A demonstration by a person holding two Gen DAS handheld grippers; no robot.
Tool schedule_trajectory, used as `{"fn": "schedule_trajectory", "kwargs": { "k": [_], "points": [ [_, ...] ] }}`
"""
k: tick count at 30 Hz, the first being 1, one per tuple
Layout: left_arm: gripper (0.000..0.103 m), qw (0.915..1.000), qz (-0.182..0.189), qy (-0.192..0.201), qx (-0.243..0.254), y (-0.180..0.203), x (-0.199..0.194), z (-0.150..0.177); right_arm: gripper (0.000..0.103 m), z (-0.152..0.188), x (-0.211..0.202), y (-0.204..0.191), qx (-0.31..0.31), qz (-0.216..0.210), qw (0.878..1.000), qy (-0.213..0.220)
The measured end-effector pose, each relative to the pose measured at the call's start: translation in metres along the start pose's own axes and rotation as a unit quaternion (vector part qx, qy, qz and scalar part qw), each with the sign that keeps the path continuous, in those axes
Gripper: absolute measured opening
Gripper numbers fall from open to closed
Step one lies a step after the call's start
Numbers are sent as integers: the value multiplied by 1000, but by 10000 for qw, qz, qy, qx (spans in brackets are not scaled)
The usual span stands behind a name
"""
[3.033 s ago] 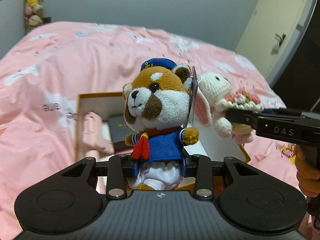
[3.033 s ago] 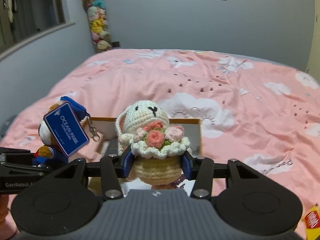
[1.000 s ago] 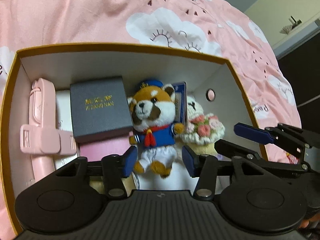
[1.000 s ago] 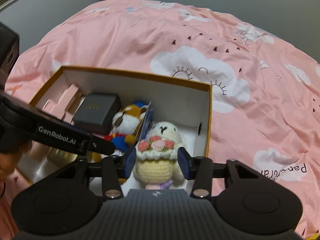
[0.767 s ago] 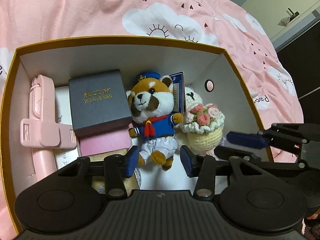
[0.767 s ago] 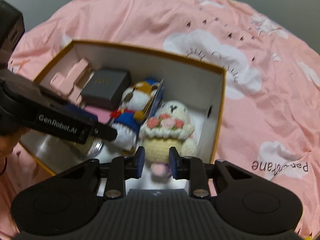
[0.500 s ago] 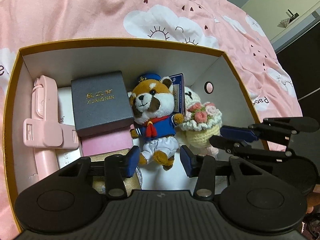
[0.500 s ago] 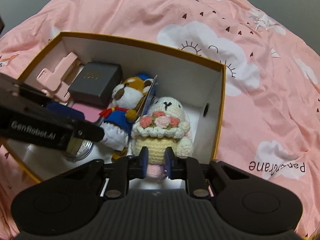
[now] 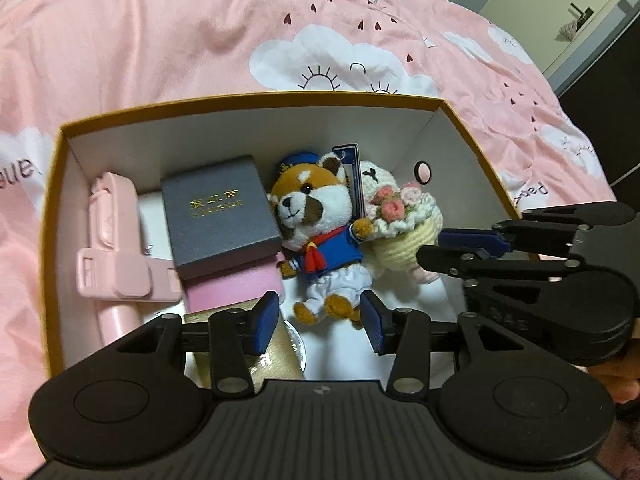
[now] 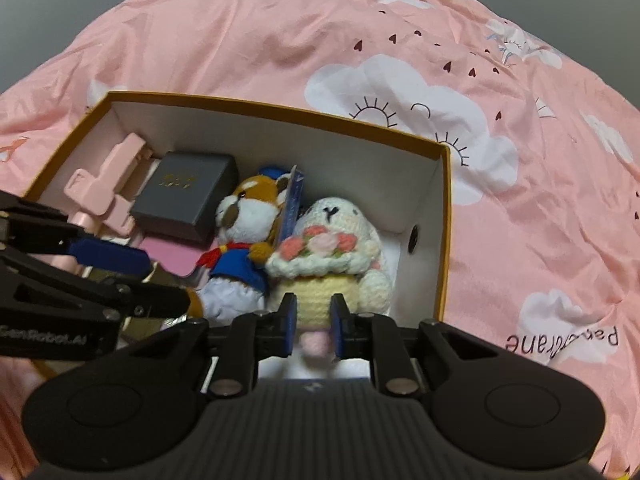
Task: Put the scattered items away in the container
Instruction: 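Lower both plushes into the orange box and open both grippers, then lift both grippers out and move them toward the Vaseline tube and feather toy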
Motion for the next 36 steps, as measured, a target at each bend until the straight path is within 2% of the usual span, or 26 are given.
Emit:
{"fn": "schedule_trajectory", "kwargs": {
  "k": [8, 11, 13, 15, 21, 29, 36],
  "points": [
    [52, 9997, -161, 150, 115, 8, -20, 5, 50, 7, -31, -4, 77, -91, 9993, 367],
    [52, 9993, -219, 230, 211, 13, -30, 8, 58, 11, -47, -3, 225, -154, 9977, 614],
    [52, 9988, -273, 293, 289, 17, -38, 11, 63, 15, -57, -3, 328, -40, 9966, 759],
    [52, 9981, -320, 363, 384, 22, -46, 14, 63, 19, -66, -3, 355, 129, 9950, 920],
    [52, 9960, -352, 583, 583, 35, -73, 30, 63, 38, -92, -10, 396, 153, 9906, 1302],
    [52, 9921, -296, 1025, 658, 39, -104, 78, 66, 78, -132, -26, 872, -305, 9781, 1867],
    [52, 9971, -278, 638, 293, 23, -91, 137, 66, 123, -148, -53, 913, -461, 9760, 1925]
  ]
}}
Point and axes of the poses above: each gripper's, at about its wrist camera, not at the fingertips, and x roughly the way its jaws point, y to its right, z to its underside, the point moved 7 cm from there along x, roughly the way its jaws point, and after that the axes turned 3 degrees about -x, right-handed, at the moved point
